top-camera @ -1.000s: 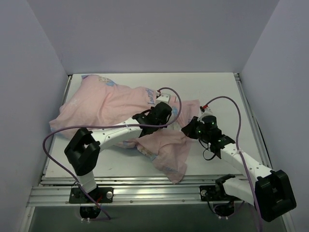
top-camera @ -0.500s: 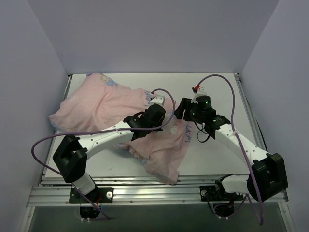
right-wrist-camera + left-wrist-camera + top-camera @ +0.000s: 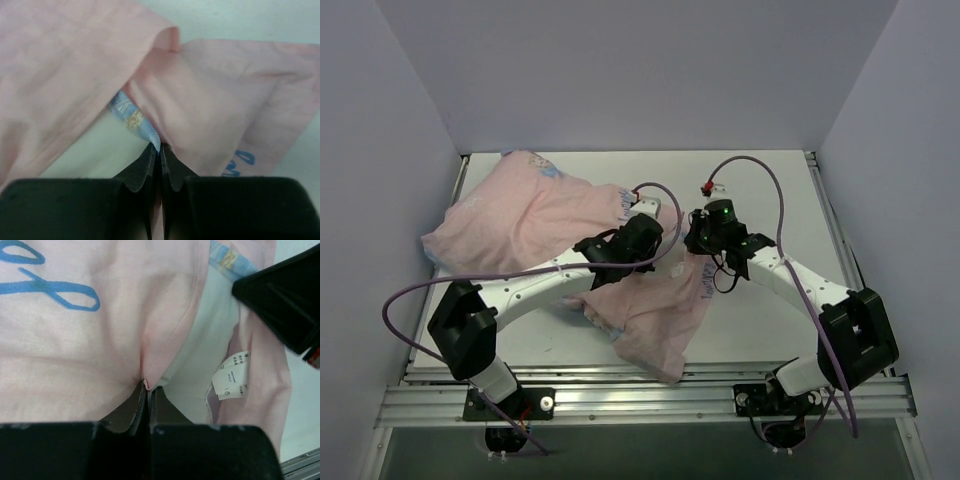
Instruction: Remove the pillowcase from the pillow
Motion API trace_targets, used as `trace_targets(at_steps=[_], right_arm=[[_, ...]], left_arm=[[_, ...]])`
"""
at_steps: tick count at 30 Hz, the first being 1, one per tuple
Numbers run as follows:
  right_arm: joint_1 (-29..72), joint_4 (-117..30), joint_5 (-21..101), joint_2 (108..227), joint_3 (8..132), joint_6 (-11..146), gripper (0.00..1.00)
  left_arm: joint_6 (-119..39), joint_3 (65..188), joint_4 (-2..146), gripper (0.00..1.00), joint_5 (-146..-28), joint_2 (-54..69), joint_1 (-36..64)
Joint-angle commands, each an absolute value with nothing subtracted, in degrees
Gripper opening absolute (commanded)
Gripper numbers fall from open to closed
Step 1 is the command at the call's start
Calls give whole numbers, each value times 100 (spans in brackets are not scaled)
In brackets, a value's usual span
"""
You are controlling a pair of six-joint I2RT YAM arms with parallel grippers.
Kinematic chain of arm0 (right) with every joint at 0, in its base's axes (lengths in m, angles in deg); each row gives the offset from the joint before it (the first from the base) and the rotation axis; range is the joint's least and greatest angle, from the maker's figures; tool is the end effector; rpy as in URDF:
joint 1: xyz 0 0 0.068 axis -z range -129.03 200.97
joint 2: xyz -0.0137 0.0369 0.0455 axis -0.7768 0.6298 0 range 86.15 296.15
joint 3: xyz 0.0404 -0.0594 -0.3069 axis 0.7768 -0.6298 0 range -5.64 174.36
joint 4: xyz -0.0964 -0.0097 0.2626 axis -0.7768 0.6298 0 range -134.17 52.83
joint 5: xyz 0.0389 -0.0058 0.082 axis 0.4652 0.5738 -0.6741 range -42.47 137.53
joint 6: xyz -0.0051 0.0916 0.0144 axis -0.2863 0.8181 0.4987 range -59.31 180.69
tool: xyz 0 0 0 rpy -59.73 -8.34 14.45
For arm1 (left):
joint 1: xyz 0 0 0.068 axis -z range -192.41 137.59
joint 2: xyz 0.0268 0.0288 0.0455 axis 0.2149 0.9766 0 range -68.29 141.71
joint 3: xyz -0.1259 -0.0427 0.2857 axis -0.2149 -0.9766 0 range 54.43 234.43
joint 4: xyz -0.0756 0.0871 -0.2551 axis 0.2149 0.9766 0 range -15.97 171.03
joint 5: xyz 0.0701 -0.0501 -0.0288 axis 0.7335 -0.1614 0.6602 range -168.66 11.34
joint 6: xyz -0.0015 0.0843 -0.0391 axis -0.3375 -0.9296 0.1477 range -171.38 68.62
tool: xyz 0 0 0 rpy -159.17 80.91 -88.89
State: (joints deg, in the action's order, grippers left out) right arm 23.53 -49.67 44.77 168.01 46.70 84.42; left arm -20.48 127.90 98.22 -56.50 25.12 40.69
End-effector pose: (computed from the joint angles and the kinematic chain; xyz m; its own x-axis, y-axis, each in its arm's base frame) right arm 0.3356 0.1788 0.2757 -0.5317 0.1769 -0.8282 -0.3115 0.8685 0.3856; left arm 0.2752 -0.3138 0.2812 -0.6555 0.0810 -0.7508 0.2815 0.9488 -0.1434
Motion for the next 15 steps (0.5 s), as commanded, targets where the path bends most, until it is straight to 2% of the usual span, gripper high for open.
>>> trace_targets(at_steps=[1,8,15], right_arm=[[2949,-4945,4956,16728,4411,8346,0],[4128,-4962,4569,16788,4261,8337,0],[3877,-5296,3612,17360,4270,8785,0]], left_arm=[[-1930,12738,10497,2,-5440,2094,4041],[-1710,11983,10541,2,-5606,1012,3936],[-1508,11261,9602,2,-6169,-52,3436]])
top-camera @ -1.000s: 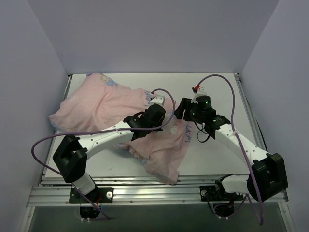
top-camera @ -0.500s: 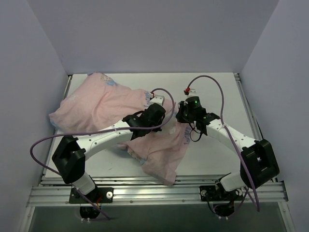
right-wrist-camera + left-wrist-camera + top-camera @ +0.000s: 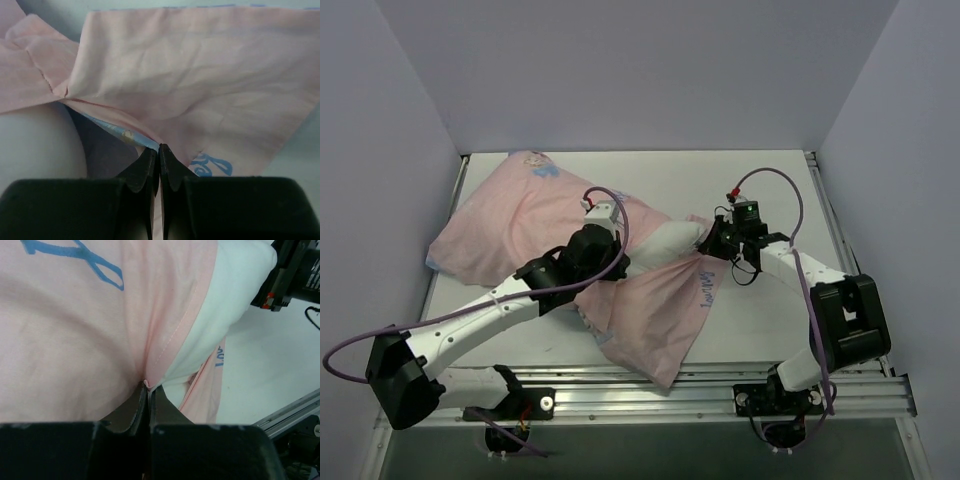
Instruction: Remove the pillowcase from the pillow
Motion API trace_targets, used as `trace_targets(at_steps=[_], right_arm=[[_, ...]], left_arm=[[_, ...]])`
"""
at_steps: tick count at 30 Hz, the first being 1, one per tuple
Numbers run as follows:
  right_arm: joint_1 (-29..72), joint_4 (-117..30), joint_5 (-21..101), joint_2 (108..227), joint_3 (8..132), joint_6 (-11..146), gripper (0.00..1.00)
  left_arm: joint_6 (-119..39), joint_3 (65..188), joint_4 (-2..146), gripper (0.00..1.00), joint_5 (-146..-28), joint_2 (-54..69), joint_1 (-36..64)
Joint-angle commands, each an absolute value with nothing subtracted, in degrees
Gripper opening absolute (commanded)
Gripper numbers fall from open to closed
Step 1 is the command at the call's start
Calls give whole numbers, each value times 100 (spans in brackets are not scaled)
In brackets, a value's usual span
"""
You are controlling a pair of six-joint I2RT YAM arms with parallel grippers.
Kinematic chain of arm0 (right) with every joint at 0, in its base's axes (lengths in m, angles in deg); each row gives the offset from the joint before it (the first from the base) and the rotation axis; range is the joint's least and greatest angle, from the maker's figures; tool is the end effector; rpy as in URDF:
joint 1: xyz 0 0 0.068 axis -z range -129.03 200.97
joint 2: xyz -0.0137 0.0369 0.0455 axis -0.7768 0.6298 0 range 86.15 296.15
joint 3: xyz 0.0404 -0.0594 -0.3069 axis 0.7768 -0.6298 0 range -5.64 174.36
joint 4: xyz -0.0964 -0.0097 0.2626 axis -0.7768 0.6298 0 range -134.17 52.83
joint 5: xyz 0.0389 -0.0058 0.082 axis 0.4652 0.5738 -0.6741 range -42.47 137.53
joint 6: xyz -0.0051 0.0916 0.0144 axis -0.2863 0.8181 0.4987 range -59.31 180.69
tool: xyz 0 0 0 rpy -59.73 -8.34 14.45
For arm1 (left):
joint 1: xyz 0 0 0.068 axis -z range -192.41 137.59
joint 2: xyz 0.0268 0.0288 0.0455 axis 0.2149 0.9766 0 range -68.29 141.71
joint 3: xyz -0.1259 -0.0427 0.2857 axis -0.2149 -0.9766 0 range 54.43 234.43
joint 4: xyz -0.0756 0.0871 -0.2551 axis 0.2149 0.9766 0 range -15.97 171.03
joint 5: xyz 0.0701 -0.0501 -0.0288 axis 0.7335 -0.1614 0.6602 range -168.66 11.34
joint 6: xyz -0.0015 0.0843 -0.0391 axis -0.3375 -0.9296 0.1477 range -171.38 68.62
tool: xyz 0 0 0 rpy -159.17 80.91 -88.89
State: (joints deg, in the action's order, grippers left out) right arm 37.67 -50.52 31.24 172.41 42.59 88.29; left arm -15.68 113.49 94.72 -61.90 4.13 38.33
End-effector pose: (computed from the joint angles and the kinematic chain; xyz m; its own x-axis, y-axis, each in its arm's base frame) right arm 0.3612 0.1094 0.2237 -0.6629 0.3003 -0.6858 -0.1646 0.8351 0.5248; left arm 0.2251 -0.2371 0.3177 -0.6321 -0.1095 -0.7671 0.2727 0.8952 -0.3525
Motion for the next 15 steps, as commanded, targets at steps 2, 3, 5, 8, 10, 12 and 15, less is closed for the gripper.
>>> trace_targets(at_steps=[2,3,5,8,10,12,15], right_arm=[[3630,-5166,3575,17290,4287,8767,0],[3551,-5103,3584,17150,4296,8794,0],[3462,-4946,3645,16913,4253,8960,2],[3383,-4691,3952,16219,4252,9066,24],[3217,-4611,4050,15718,4322,8856,43],[2892,-4541,3971,15358,4436,8619,50],[2540,-4270,3830,15172,4630,8722,53]], left_arm=[[-1499,11453,9365,2,-6353,166,3277],[-1508,11559,9302,2,-6502,306,3198],[-1552,11822,9197,2,-6617,772,3189],[-1569,12271,9004,2,-6828,1335,3180],[-1587,12587,8959,2,-6977,1677,3154],[-1675,12894,8976,2,-7091,1871,3119],[-1693,13150,9055,2,-7162,2153,3092]])
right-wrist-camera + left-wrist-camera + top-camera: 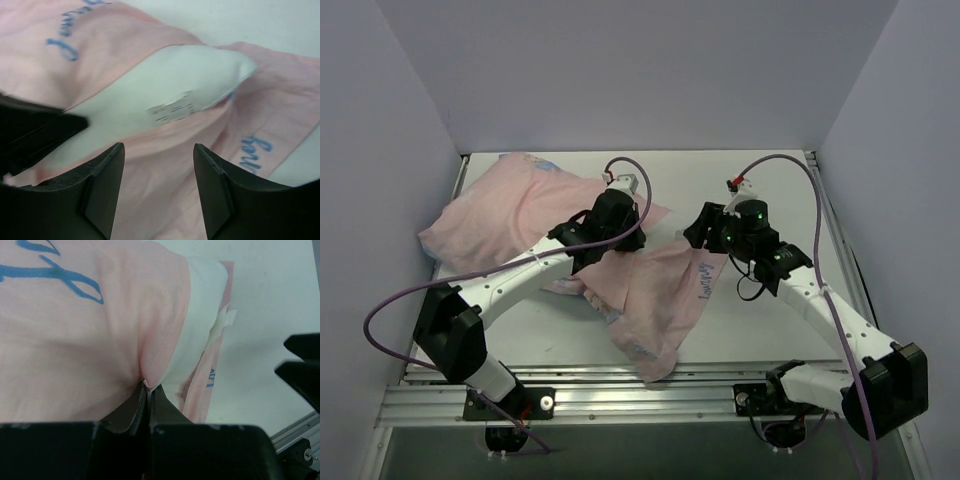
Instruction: Remove the pillowcase from the pillow
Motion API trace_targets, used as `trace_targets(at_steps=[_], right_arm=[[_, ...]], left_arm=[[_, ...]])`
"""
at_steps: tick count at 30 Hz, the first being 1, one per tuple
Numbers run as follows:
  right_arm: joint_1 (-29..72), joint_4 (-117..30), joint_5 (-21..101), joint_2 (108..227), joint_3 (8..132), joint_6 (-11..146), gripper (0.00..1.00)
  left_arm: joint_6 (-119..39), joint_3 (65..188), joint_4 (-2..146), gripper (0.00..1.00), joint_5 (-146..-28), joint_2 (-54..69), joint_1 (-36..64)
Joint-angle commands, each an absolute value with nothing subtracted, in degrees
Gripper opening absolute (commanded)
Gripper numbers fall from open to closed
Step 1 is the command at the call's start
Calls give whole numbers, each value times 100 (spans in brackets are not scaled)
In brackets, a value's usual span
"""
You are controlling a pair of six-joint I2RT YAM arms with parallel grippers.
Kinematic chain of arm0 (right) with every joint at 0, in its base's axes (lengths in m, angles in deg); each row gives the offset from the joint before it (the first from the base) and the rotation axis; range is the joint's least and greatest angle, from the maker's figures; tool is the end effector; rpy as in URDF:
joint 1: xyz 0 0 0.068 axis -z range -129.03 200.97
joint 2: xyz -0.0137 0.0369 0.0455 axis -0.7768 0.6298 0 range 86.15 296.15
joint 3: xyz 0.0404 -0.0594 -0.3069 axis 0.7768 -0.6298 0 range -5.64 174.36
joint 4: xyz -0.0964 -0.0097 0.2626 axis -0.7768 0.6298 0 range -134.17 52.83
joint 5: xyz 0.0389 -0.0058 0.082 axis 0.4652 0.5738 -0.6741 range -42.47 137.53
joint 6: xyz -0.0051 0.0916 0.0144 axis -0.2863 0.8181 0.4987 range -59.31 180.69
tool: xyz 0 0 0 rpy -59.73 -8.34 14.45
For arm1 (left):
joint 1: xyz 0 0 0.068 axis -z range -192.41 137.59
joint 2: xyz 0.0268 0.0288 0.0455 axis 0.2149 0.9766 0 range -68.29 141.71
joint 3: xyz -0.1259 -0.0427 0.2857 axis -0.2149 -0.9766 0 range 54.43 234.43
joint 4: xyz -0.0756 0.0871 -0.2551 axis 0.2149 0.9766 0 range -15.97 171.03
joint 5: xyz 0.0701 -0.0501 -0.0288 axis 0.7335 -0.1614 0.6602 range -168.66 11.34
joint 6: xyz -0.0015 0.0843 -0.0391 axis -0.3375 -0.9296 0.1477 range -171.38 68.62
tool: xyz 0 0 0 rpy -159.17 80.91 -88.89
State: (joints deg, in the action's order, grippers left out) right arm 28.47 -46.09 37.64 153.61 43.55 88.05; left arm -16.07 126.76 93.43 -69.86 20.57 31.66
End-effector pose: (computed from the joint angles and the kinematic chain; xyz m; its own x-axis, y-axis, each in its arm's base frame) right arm 0.2923 0.1366 0.3276 -0.4743 0.2937 -0.8299 -0.3504 0.8019 0.4840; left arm 0.3046 -0.2769 0.3113 -0.6898 -0.1272 -0.7127 0.2448 0.8855 -0.3949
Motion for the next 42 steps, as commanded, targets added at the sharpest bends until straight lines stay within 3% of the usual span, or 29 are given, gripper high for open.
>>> trace_targets(at_steps=[1,10,19,42], right_arm=[[2435,-4207,3891,15154,4682,8802,53],[1467,-4364,4401,15417,4455,9672,57],[1300,-4048,5535,15769,4850,10217,57],[1282,-4786,5211,16375,4745,10718,56]], left_arm=[[-1693,13272,9038,2,-7223,2275,3092],[-1842,14056,9214,2,-7426,2962,3092],[-1614,13547,9196,2,-7488,2822,3092],[-1578,13362,9091,2,-7391,2830,3092]])
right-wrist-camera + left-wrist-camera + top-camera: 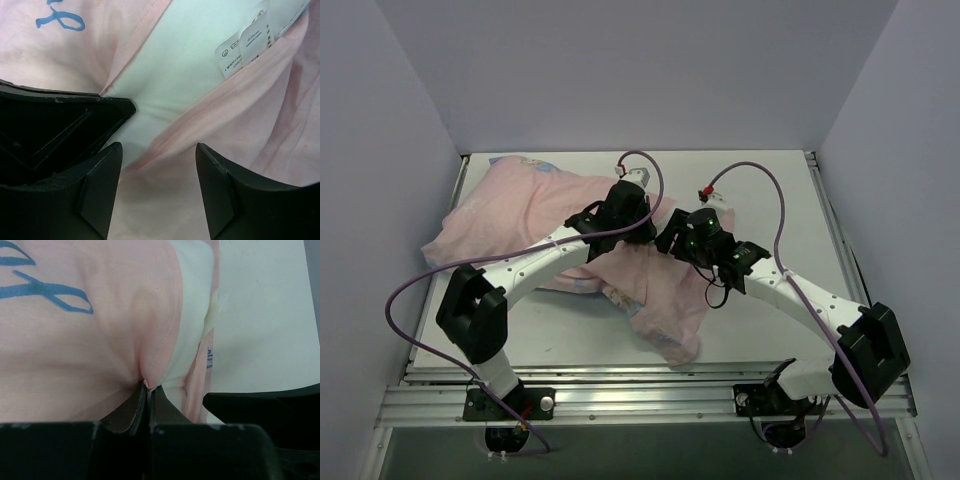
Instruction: Remove the pillowcase from the pillow
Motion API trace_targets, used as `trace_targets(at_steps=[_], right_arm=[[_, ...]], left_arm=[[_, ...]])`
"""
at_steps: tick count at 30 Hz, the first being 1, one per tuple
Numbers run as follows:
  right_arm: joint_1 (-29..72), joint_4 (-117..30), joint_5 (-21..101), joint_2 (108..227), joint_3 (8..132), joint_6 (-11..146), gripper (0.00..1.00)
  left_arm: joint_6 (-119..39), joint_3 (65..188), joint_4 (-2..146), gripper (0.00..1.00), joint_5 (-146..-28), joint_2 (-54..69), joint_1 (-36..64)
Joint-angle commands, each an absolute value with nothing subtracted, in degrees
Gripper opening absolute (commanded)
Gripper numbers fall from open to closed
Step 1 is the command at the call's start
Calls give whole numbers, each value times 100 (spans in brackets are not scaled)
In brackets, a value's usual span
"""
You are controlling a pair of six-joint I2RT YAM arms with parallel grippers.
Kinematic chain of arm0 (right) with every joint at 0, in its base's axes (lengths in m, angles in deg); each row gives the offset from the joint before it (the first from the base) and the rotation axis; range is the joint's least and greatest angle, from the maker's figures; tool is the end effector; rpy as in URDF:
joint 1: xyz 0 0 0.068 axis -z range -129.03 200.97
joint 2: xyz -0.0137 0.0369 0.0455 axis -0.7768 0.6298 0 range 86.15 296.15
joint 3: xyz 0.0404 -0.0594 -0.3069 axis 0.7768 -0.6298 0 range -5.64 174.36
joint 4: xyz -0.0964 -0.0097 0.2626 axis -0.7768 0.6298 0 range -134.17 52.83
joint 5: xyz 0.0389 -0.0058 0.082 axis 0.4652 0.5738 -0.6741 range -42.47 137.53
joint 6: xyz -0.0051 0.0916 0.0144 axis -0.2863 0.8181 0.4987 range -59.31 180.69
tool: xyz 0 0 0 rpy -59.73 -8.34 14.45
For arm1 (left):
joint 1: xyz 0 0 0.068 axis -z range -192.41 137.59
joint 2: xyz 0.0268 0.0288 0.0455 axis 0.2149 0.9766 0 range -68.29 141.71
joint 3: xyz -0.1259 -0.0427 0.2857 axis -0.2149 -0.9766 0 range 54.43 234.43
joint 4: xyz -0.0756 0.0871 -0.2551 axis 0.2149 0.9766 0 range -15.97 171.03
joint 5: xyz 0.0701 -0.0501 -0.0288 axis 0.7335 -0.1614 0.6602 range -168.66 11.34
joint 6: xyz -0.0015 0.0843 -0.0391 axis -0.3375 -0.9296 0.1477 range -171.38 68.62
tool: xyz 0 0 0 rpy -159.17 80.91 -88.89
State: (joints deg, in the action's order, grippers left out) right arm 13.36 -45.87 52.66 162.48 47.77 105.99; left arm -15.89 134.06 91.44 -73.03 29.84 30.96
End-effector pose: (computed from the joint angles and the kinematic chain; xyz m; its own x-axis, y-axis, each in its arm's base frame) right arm 0.2906 0.2144 0.3077 -0.5868 0.4417 -0.6786 -0.1771 0.7478 0.6398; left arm 0.3406 -0.3104 0.2987 -0.7103 -0.1238 -0.6930 0.2621 0.8672 -0.4235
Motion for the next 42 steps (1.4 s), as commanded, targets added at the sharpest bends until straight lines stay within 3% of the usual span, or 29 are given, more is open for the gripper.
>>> trace_targets(at_steps=[1,5,9,11,28,42], right_arm=[[1282,-4830,5158,16402,4684,10727,55],[1273,-4778,5034,16332,4367,10771,36],[1256,-4497,4815,16016,4182,10526,8],[1247,-3971,4367,15989,4261,10122,0],[1212,-3073,3619,15206,3162,9577,0],[1194,-4215,3233,15286,2512,9514,0]], left_arm=[[-1587,13370,9108,2,-7365,2830,3083],[-1596,13353,9091,2,-7286,2804,3048],[-1578,13397,9091,2,-7040,2830,2987],[-1578,13388,9082,2,-6708,2778,2969],[-165,13511,8125,2,-4895,2294,2389],[-13,14231,8324,2,-5774,2136,2204]])
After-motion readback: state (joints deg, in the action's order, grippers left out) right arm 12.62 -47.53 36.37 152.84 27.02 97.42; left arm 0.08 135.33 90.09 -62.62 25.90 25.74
